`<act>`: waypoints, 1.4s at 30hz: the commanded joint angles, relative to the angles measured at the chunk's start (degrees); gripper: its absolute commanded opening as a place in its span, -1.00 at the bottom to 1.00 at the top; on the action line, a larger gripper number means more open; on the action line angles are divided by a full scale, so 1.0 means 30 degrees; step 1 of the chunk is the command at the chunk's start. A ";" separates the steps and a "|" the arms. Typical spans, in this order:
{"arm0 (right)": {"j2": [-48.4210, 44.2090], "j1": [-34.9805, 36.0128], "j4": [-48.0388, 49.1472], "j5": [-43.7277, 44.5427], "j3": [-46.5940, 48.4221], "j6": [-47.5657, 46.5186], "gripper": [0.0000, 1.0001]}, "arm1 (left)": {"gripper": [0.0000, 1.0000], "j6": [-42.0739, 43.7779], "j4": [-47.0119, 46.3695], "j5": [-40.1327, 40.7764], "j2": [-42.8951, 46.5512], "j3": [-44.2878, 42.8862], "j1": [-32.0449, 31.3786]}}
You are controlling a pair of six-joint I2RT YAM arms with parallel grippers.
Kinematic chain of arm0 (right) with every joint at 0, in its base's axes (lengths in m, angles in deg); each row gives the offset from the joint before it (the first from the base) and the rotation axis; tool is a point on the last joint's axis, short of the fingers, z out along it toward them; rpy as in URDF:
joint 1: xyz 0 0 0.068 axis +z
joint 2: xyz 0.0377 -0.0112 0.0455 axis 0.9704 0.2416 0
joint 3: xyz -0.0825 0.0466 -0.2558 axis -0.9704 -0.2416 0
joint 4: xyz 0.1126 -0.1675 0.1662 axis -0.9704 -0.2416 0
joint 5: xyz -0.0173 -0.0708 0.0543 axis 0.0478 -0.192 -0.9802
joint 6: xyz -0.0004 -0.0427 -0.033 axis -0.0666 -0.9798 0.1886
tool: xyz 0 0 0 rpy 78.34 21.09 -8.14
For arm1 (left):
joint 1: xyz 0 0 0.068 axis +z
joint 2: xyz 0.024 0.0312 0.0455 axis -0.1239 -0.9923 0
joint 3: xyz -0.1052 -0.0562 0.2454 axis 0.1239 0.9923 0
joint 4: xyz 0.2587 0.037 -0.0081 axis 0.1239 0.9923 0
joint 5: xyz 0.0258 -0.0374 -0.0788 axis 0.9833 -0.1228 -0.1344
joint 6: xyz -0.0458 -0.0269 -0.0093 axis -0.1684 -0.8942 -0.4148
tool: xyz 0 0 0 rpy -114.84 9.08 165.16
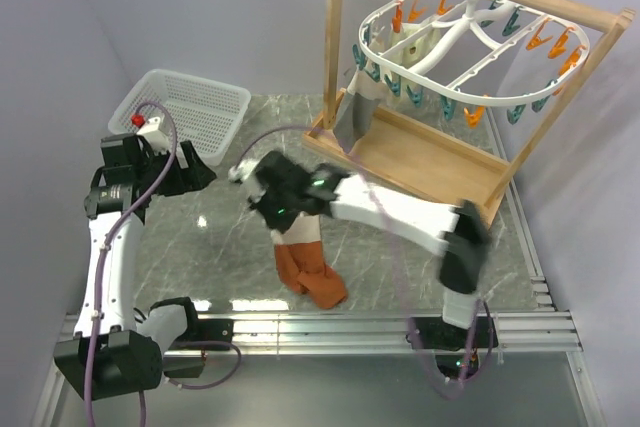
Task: Clip the underwear to the hanger
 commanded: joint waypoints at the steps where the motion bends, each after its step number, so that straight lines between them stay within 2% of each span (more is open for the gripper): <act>1: -0.5512 -0.1457 -0.0158 -0.1017 -0.1602 -0.1426 -1.00 | 0.65 0.0108 -0.2609 -0.2206 -0.0208 0.0897 -0.0123; 5: -0.8735 -0.3566 -0.0245 -0.2686 -0.6107 -0.2630 -1.00 | 0.53 0.0520 -0.4045 -0.1512 -0.0910 0.2038 -0.2403; 6: -0.9989 -0.3947 -0.0536 -0.2805 -0.6817 -0.2952 -1.00 | 0.51 0.0462 -0.4367 -0.1043 -0.0970 0.2274 -0.4063; 7: -1.0669 -0.4501 -0.0655 -0.2632 -0.7520 -0.3796 -1.00 | 0.47 0.0345 -0.5095 -0.0719 -0.1058 0.2537 -0.4863; 9: -1.2684 -0.4887 -0.1181 -0.2164 -0.9630 -0.5114 -1.00 | 0.33 0.0170 -0.5715 0.0012 -0.1700 0.3212 -0.7200; 13: -1.4599 -0.5180 -0.2383 -0.0406 -1.2561 -0.6849 -1.00 | 0.14 0.0342 -0.7035 0.1009 -0.3485 0.3595 -0.9642; 18: -1.5158 -0.5269 -0.2239 0.0679 -1.5025 -0.7203 -1.00 | -0.08 0.0550 -0.7738 0.2302 -0.7908 0.1957 -1.1868; 25: -1.5041 -0.5503 -0.1916 0.1412 -1.5819 -0.7233 -1.00 | -0.18 0.0169 -0.9291 0.1807 -1.3382 -0.1378 -1.3600; 30: -1.4924 -0.5591 -0.2150 0.1413 -1.5614 -0.7232 -1.00 | -0.14 0.0140 -0.9965 0.0633 -1.5499 -0.2878 -1.4887; 36: -1.5275 -0.5767 -0.2238 0.1588 -1.5496 -0.7086 -1.00 | -0.15 -0.0739 -0.9966 -0.0217 -1.8370 -0.4578 -1.5330; 39: -1.5363 -0.5825 -0.2326 0.1676 -1.5496 -0.7086 -1.00 | -0.21 -0.0827 -0.9936 -0.0072 -1.9163 -0.5076 -1.5330; 42: -1.5509 -0.5855 -0.2238 0.1822 -1.5642 -0.7144 -1.00 | -0.45 -0.0565 -0.9849 -0.0042 -1.9194 -0.5224 -1.5359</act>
